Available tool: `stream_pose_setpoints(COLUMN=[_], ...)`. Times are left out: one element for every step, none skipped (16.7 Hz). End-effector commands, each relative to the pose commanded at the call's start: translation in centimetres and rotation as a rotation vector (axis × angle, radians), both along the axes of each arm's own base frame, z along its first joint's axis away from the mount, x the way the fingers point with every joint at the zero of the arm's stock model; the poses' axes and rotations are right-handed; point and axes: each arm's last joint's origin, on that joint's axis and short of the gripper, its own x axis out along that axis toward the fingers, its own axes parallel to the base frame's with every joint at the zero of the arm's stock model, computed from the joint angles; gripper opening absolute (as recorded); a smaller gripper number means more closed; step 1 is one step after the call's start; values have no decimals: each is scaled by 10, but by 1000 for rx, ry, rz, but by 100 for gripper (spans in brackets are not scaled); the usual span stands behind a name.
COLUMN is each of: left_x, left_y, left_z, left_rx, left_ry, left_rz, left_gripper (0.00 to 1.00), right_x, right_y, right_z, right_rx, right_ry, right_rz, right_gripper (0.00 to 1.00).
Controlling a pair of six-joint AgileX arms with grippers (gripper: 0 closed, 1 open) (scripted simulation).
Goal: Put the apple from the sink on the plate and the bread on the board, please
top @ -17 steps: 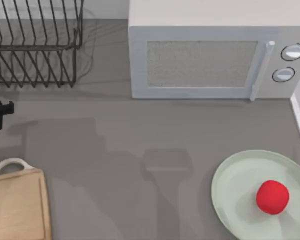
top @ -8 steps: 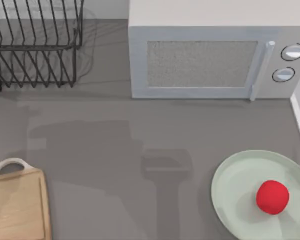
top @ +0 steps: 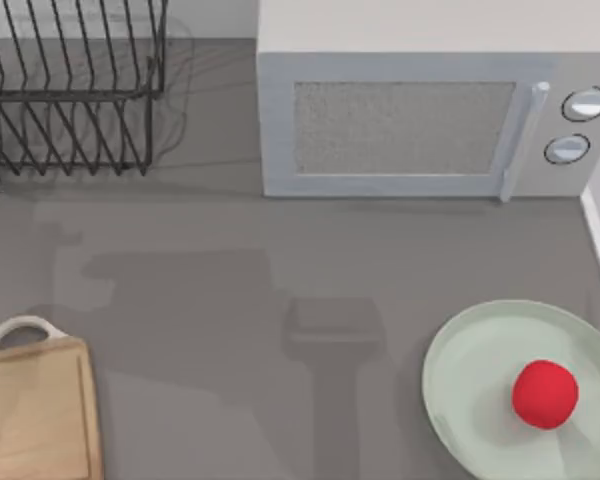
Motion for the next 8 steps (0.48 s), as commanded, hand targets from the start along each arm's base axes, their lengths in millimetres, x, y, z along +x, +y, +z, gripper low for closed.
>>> stream_pose_setpoints(left_x=[-3, -7, -10, -14, -18, -22, -27, -31], left_y=[-1, -2, -3, -4, -5, -7, -9, -10], left_z=[3, 5, 8, 11, 13, 15, 17, 19], left_rx=[-4, -9, -14, -19, -24, -29, -34, -39], left_ry=[0, 0, 0, -1, -2, -4, -7, -10], left_rz=[-70, -146, -231, -323, -419, -521, -628, -737], left_gripper=[0, 0, 0, 0, 0, 0, 0, 0], right_x=[0, 0, 0, 0, 0, 0, 0, 0], right_y=[0, 0, 0, 0, 0, 0, 0, 0], right_z=[0, 0, 0, 0, 0, 0, 0, 0], right_rx=[0, 0, 0, 0, 0, 0, 0, 0], right_ry=[0, 0, 0, 0, 0, 0, 0, 0], right_rz=[0, 0, 0, 0, 0, 0, 0, 0], right_gripper=[100, 100, 100, 100, 100, 100, 100, 100])
